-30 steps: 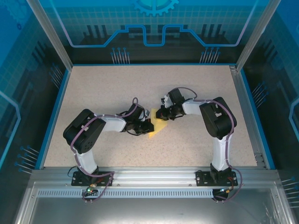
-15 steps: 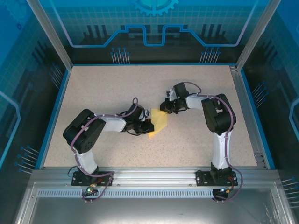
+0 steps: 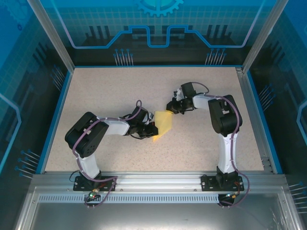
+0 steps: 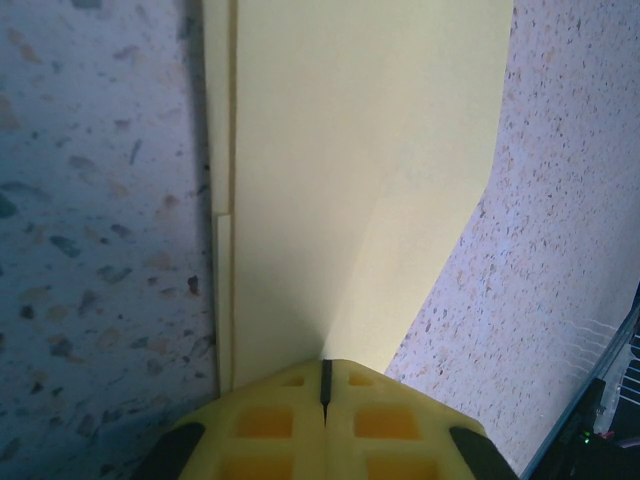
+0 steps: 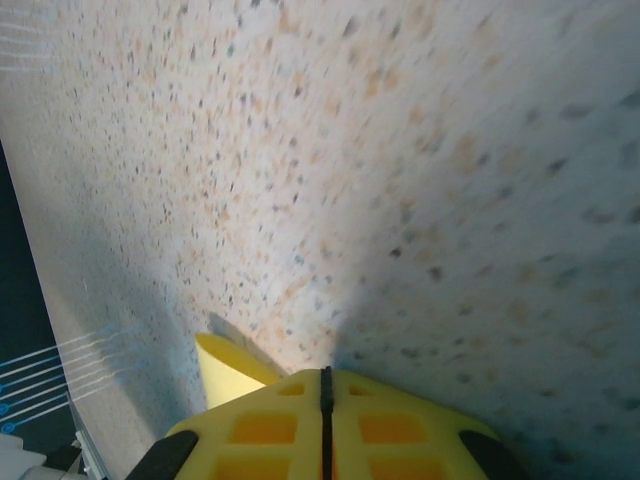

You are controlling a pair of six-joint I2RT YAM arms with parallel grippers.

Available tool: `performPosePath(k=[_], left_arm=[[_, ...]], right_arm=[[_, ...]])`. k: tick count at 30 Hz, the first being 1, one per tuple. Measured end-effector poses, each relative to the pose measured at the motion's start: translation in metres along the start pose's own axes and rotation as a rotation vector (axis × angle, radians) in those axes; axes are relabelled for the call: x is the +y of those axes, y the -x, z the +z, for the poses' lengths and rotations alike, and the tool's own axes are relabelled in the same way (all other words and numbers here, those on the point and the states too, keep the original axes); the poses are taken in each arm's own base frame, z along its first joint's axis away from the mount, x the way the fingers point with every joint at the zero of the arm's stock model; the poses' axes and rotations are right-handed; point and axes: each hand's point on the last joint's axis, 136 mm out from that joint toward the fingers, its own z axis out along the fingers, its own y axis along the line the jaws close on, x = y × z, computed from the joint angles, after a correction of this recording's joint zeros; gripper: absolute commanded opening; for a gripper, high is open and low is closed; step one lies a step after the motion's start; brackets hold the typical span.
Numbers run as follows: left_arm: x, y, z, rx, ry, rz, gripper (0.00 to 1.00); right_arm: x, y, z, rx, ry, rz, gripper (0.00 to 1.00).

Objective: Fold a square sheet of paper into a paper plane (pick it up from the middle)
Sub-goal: Fourth fold the wing at the center of the table.

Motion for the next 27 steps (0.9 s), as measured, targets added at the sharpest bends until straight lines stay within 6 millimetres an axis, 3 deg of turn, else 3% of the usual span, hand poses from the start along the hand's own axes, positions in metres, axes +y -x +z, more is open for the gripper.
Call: performPosePath(k=[10,12,16,19,21,24,27], left_arm=[[0.000,0.000,0.000,0.000,0.000,0.000,0.00],[0.000,0.000,0.000,0.000,0.000,0.000,0.00],[0.000,0.000,0.000,0.000,0.000,0.000,0.00],[0.000,0.000,0.000,0.000,0.000,0.000,0.00],[0.000,0.000,0.000,0.000,0.000,0.000,0.00],[-0.001,0.001,0.000,0.001,0.002,-0.001,0.00],[-0.001,0.001,-0.001,0.005,0.006,0.000,0.00]], right_arm=[[-0.006,0.028,-0.017,-0.073,-0.035,-0.033,0.11],[0.001,0.030,-0.029,-0.089,-0.030,-0.051,0.11],[0.034,0.025,-0.057,-0.130,0.026,-0.113,0.08],[0.057,0.008,-0.060,-0.126,0.072,-0.159,0.06],[0.063,-0.011,-0.049,-0.088,0.094,-0.169,0.05],[0.060,-0.043,-0.028,-0.011,0.089,-0.157,0.05],[0.057,-0.060,-0.014,0.042,0.088,-0.147,0.04]])
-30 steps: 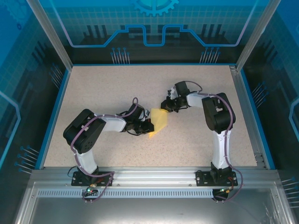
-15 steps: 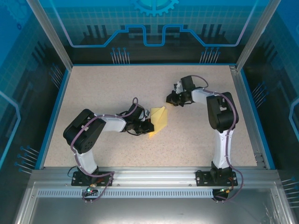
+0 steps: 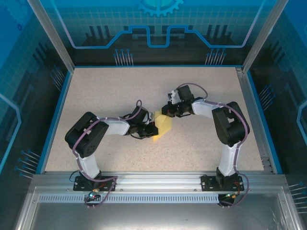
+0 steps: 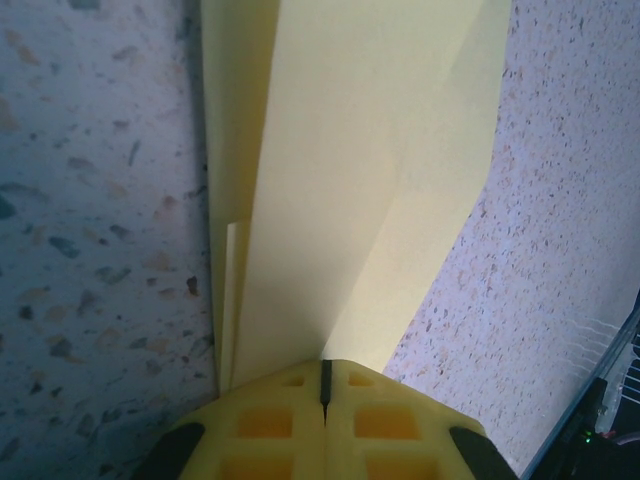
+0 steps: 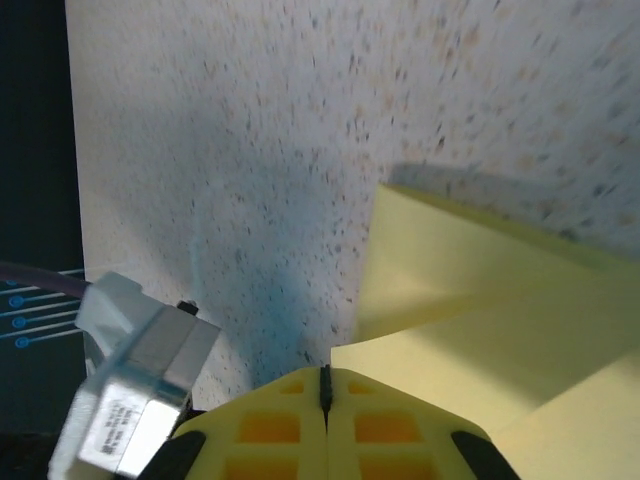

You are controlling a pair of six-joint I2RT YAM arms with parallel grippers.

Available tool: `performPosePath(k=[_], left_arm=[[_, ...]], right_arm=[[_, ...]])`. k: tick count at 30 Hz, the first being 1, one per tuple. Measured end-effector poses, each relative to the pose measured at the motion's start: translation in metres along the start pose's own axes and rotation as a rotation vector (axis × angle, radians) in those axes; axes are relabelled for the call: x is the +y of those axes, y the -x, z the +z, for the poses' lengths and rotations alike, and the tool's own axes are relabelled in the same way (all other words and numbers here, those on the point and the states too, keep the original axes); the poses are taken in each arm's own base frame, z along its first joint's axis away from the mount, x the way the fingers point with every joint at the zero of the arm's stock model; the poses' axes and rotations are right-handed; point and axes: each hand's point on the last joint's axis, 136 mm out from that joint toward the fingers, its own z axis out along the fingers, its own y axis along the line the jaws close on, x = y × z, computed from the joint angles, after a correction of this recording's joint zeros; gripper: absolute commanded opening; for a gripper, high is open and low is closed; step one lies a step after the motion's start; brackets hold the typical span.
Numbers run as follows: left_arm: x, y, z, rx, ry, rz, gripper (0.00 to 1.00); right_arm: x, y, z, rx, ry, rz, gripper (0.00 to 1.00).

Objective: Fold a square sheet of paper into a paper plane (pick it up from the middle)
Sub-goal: Fourth fold the wing at the center of the table.

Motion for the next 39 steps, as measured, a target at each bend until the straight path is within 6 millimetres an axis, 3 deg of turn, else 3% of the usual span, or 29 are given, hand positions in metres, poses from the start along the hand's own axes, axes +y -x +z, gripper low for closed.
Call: performPosePath(k=[8,13,17,20,24,27,29,35,39], left_arm=[[0.000,0.000,0.000,0.003,0.004,0.000,0.00],[0.001,-0.003,-0.004,0.007,0.019,-0.007,0.00],[0.003,-0.011,-0.017,0.024,0.057,-0.029,0.09],[-0.010,-0.007,-0.030,0.004,0.041,-0.026,0.13],[-0.045,0.017,-0.038,-0.053,-0.035,-0.012,0.16],[-0.067,0.038,-0.034,-0.082,-0.089,-0.012,0.16],[-0.070,0.048,-0.024,-0.093,-0.103,-0.023,0.16],[-0.037,0.048,0.010,-0.060,-0.036,-0.117,0.15],[-0.024,0.045,0.016,-0.058,0.001,-0.148,0.15]], right_arm=[[-0.039,-0.019,0.019,0.053,-0.080,0.046,0.03],[-0.041,-0.019,0.019,0.057,-0.075,0.031,0.03],[-0.041,-0.019,0.019,0.057,-0.075,0.029,0.03],[-0.041,-0.020,0.019,0.053,-0.072,0.026,0.03],[-0.041,-0.020,0.019,0.051,-0.070,0.024,0.03],[-0.041,-0.019,0.019,0.049,-0.070,0.023,0.03],[-0.041,-0.020,0.019,0.049,-0.069,0.022,0.03],[-0.041,-0.020,0.019,0.045,-0.059,0.018,0.03],[-0.041,-0.020,0.019,0.040,-0.056,0.017,0.04]])
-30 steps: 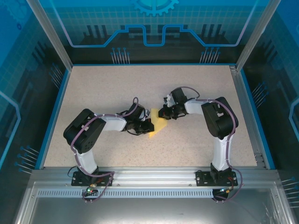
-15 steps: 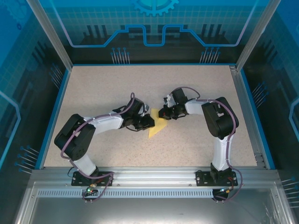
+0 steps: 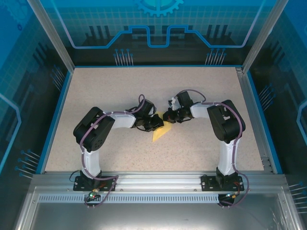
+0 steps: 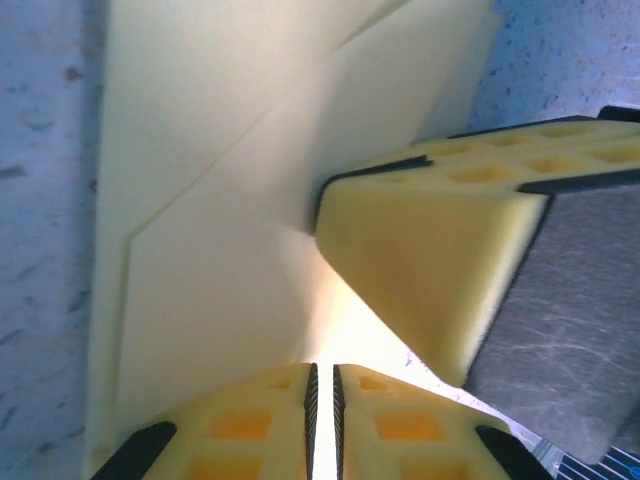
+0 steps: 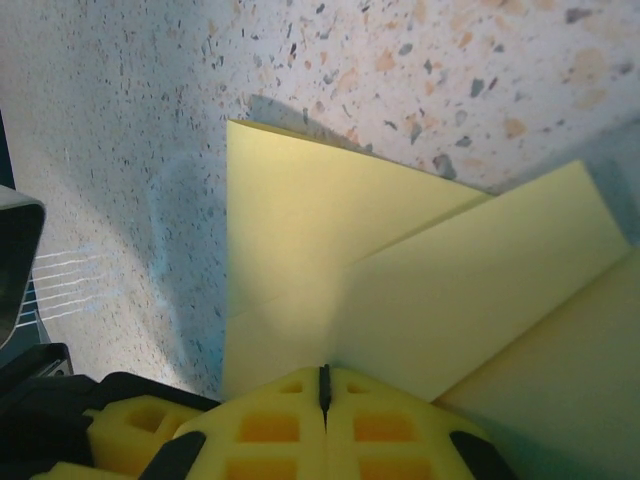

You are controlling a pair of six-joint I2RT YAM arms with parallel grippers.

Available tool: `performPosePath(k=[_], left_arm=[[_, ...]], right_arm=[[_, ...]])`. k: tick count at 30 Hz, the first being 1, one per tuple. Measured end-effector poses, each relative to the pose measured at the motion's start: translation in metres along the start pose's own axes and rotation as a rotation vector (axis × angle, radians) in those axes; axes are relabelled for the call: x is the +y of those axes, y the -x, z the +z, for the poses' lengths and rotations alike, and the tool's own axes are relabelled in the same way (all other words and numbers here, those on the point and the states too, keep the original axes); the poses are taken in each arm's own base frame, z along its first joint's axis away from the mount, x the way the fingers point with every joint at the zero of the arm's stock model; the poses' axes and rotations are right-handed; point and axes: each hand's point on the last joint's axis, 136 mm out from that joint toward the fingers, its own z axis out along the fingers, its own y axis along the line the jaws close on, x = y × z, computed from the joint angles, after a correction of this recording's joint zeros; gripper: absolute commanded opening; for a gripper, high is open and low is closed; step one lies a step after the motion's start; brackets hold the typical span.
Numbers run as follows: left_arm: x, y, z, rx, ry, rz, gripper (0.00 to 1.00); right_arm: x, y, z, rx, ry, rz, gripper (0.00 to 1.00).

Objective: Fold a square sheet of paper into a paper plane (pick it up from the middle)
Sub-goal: Fourth fold the wing at the center of the table.

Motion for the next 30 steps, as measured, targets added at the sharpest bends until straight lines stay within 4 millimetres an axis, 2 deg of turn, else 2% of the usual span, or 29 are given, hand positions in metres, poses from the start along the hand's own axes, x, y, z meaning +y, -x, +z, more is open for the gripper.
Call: performPosePath(k=[11,21,30], left_arm=[[0.010,-0.006,0.000,0.001,0.050,0.047,0.12],[0.029,-0.033,-0.019,0.047,0.097,0.102,0.16],[0.037,-0.052,-0.027,0.100,0.106,0.142,0.18]], right_arm=[[0.000,0.000,0.000,-0.002,0.000,0.013,0.04],[0.000,-0.001,0.000,0.000,0.001,0.013,0.04],[0.000,-0.001,0.000,0.000,0.000,0.013,0.04]])
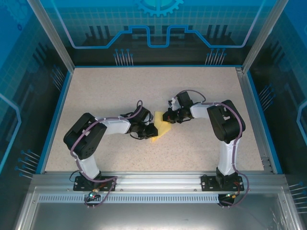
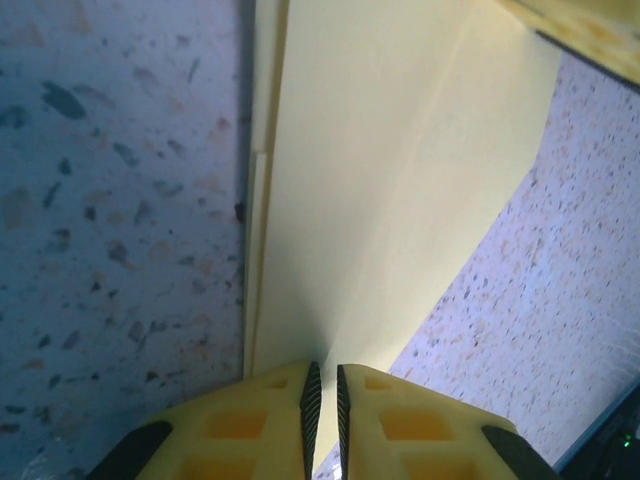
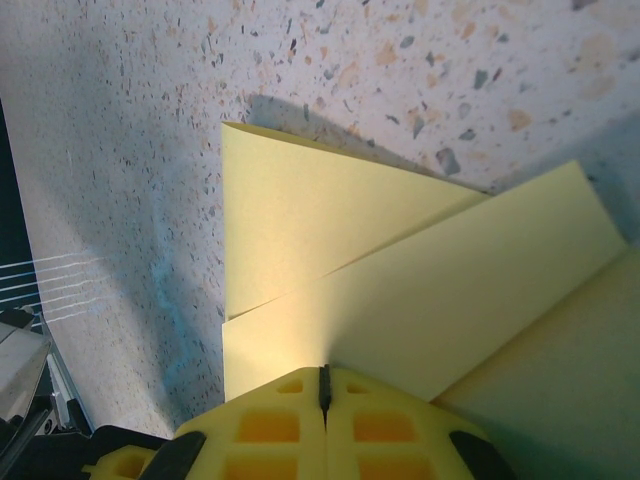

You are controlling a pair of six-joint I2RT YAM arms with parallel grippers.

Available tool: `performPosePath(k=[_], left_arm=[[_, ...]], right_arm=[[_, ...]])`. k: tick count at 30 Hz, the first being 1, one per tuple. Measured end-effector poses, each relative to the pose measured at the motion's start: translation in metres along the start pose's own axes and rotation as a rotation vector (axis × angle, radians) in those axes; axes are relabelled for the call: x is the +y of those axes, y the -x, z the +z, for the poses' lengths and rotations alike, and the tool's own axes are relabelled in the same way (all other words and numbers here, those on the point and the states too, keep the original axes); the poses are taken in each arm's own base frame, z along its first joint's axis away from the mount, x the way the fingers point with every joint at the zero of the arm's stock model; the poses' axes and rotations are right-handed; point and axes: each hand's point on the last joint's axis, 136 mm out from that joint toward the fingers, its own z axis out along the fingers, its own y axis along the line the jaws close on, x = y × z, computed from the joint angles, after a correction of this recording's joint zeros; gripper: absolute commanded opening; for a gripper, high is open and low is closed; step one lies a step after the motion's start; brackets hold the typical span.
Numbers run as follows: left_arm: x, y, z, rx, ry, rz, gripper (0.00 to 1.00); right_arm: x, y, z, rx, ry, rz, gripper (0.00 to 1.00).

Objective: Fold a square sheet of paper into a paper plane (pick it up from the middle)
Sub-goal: Fourth fold the wing at the center of the table.

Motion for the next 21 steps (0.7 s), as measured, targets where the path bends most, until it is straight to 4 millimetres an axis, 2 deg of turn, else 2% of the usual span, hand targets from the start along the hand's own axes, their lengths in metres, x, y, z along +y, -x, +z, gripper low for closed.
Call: performPosePath(k=[15,21], left_arm=[[0.008,-0.028,-0.012,0.076,0.038,0.003,0.22],[0.001,-0.036,-0.031,0.081,0.038,0.009,0.28]], right_arm=[[0.001,-0.001,0.001,0.000,-0.004,-0.002,0.05],[0.001,-0.001,0.001,-0.001,-0.005,-0.001,0.05]])
